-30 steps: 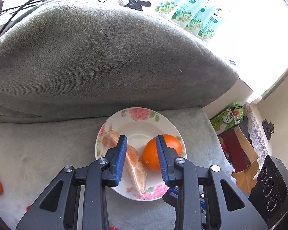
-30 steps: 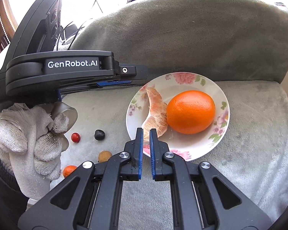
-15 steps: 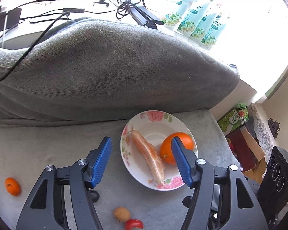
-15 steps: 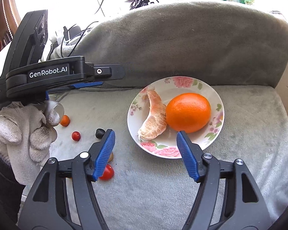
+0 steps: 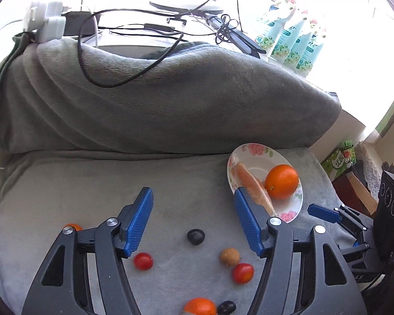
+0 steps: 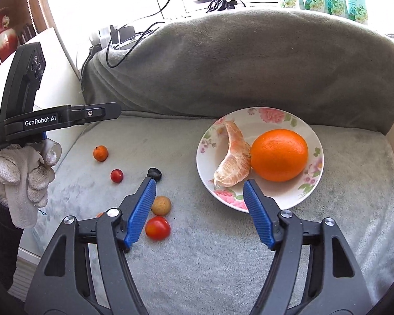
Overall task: Organize fruits
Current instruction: 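Withdraw the right tool from the plate toward the remaining fruits, then close the left tool on a small tangerine while the right tool closes on a brown kiwi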
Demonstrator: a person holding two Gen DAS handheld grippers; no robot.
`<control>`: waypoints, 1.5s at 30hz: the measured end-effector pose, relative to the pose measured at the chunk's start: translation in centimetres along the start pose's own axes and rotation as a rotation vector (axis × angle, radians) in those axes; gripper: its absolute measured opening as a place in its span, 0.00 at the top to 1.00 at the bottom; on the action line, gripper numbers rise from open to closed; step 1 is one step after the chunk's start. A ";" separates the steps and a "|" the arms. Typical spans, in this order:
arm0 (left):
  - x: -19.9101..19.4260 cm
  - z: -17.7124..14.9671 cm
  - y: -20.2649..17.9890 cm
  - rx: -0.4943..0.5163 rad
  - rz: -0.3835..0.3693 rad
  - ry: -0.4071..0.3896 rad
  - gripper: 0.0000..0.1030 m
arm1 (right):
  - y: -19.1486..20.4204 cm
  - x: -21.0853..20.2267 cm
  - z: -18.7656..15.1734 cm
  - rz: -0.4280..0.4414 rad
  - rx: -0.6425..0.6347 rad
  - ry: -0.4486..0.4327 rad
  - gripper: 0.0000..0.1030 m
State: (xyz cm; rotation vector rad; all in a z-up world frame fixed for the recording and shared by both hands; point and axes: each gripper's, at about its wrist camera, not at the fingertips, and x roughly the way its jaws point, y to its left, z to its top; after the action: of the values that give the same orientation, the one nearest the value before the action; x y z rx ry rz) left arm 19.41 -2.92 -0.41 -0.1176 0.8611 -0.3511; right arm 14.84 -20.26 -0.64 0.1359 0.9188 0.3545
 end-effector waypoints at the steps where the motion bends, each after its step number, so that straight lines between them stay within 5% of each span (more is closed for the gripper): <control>1: -0.4 -0.4 0.5 0.000 0.010 -0.004 0.38 | 0.2 0.0 0.0 0.001 -0.008 -0.002 0.20; 11: -3.5 -4.9 3.3 -0.008 0.051 -0.011 0.38 | 1.4 1.2 0.1 0.023 -0.048 0.038 0.16; 23: -4.1 -10.0 2.6 -0.054 -0.047 0.046 0.38 | 3.3 4.1 -0.2 0.112 -0.057 0.143 0.16; 34: -2.7 -12.8 1.9 -0.111 -0.124 0.118 0.39 | 3.6 7.8 -0.9 0.115 -0.042 0.259 0.41; 45: -0.8 -13.2 1.9 -0.160 -0.168 0.159 0.40 | 3.0 10.0 -1.1 0.127 -0.002 0.317 0.49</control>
State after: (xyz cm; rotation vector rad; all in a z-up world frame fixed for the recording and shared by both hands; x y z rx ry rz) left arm 9.38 -0.31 -8.87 -0.3152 1.0394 -0.4524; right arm 18.81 -13.95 -8.08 0.1390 1.2265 0.5036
